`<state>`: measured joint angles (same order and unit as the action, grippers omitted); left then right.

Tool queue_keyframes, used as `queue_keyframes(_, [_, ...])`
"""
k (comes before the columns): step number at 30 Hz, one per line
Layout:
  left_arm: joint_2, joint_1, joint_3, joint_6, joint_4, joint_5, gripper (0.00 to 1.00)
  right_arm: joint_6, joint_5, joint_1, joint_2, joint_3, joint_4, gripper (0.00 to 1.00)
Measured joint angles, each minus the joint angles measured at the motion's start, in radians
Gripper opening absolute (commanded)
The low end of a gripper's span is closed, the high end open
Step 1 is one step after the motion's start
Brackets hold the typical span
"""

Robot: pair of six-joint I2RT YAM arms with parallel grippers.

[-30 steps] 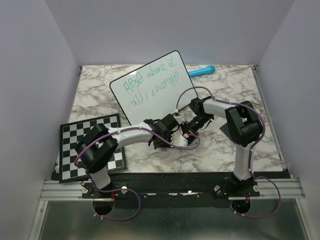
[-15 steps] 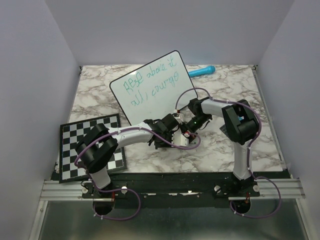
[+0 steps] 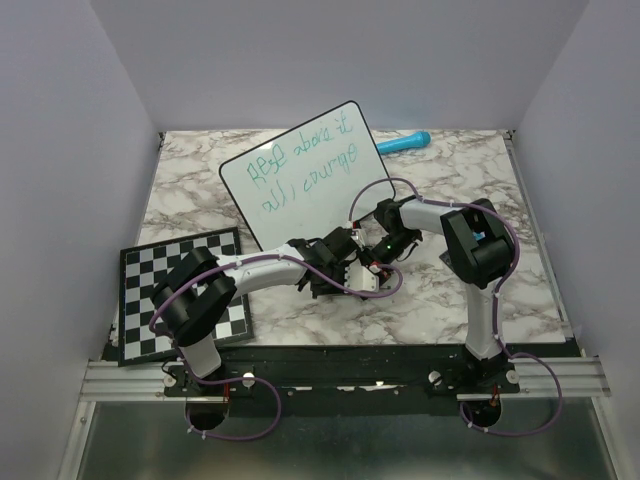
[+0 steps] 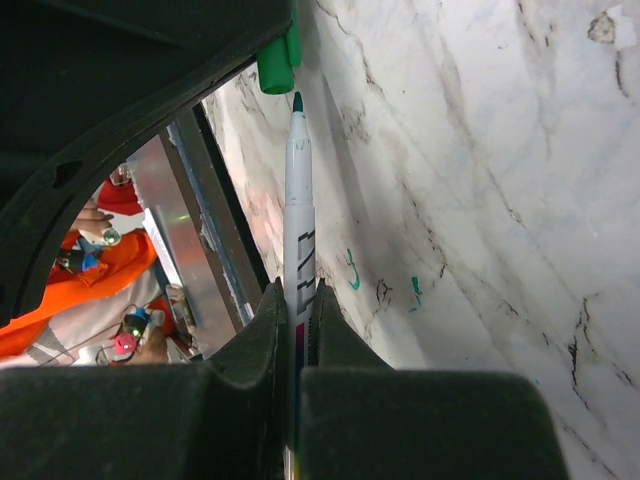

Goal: Write a sentence on the whiteboard
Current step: Insert the whiteboard marker without the cap into the pen cap.

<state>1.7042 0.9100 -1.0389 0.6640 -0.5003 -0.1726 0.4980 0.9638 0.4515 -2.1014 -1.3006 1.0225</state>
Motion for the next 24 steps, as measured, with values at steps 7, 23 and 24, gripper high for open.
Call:
queue_keyframes(7, [0.008, 0.000, 0.000, -0.002, 0.005, -0.001, 0.00, 0.000, 0.000, 0.002, 0.000, 0.000, 0.000, 0.01])
queue_keyframes(23, [0.014, 0.000, 0.000, -0.003, 0.006, -0.001, 0.00, 0.011, 0.001, 0.002, 0.000, 0.000, 0.001, 0.01])
queue_keyframes(24, [0.014, 0.000, 0.000, -0.003, 0.006, -0.001, 0.00, 0.012, 0.001, 0.002, 0.000, 0.000, 0.002, 0.01])
